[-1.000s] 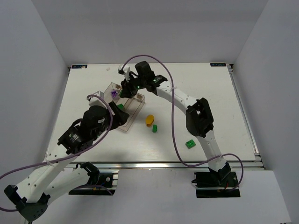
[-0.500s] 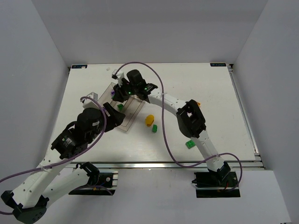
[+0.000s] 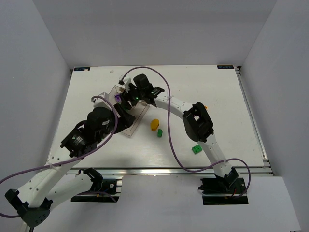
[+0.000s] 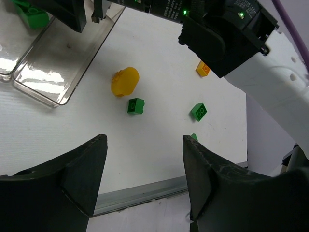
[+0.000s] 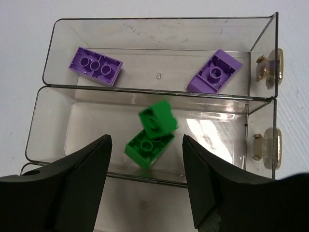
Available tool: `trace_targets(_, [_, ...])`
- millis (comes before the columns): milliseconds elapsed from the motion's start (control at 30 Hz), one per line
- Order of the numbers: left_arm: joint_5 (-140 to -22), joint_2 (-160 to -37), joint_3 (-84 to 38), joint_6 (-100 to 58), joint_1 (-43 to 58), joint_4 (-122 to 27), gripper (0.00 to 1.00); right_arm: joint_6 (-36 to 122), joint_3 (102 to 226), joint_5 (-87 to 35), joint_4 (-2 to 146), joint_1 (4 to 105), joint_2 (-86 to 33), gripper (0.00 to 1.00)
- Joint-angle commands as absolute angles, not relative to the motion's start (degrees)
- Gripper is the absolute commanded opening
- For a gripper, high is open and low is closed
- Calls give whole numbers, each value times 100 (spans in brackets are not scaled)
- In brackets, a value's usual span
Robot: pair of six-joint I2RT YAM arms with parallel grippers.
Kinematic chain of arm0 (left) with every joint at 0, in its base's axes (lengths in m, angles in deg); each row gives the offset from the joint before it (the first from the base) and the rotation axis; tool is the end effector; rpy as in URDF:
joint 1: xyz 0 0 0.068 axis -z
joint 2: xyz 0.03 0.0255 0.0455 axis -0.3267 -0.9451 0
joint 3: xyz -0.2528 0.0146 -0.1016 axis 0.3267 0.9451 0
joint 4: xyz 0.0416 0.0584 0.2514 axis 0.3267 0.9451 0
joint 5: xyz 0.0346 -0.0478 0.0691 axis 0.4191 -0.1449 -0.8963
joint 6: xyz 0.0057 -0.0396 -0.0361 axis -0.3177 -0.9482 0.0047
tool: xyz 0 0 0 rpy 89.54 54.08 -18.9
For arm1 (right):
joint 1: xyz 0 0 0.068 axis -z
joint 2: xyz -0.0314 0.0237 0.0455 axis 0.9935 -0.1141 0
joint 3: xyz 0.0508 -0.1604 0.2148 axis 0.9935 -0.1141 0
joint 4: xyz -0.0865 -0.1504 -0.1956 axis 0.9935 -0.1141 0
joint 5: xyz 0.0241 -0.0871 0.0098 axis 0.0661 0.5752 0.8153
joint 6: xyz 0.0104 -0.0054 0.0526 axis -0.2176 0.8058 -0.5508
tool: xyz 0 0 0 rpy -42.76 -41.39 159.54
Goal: Sort the legos into containers by color
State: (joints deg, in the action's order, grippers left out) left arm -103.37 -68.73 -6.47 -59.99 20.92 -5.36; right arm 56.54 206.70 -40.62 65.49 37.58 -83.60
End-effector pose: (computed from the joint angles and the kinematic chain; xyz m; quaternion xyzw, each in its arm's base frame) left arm 0.1299 -0.0976 0.3477 -0.1382 0.8530 -0.2746 0.4217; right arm 0.3818 0.4133 0.2153 -0.4615 0.7035 0.3304 0.4276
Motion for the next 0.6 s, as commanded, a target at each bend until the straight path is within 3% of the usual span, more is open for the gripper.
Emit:
trace_targets(0, [-9960,-7167,-726,-5864,2118,-935,73,5576,20801,-4203,6534,3932,-7793,65])
trace_targets(167, [-9555,-7563,-761,-5724,2118,-1278,67,5136,20478,-4458,6340,4354,-7118,58])
trace_targets(233, [-9371,-7844,-778,-5601,2118,-1349,59,4900,20161,-4379,6296,4591,-6792,34])
trace_targets(267, [-9283,-7984,-787,-5548,2118,-1375,48,4854,20065,-4361,6218,4775,-6486,19])
trace_targets(300, [-9108,-8134,-796,-5495,2118,-1384,42,4784,19933,-4370,6165,5020,-6326,0])
trace_targets(367, [-8966,-8643,-761,-5363,2118,-1436,29,4792,19520,-4422,5842,5250,-5860,0])
trace_targets(467, [-8948,-9364,-796,-5301,2232,-1516,28,5194,18940,-4677,5139,6065,-5263,2])
trace_targets(500, [-8757,-9566,-848,-5293,2233,-1507,31,5292,18712,-4729,5023,6155,-5078,26])
trace_targets(567, [-8807,-10207,-1173,-5275,2364,-1315,45,5634,18009,-4975,4812,6575,-4516,49])
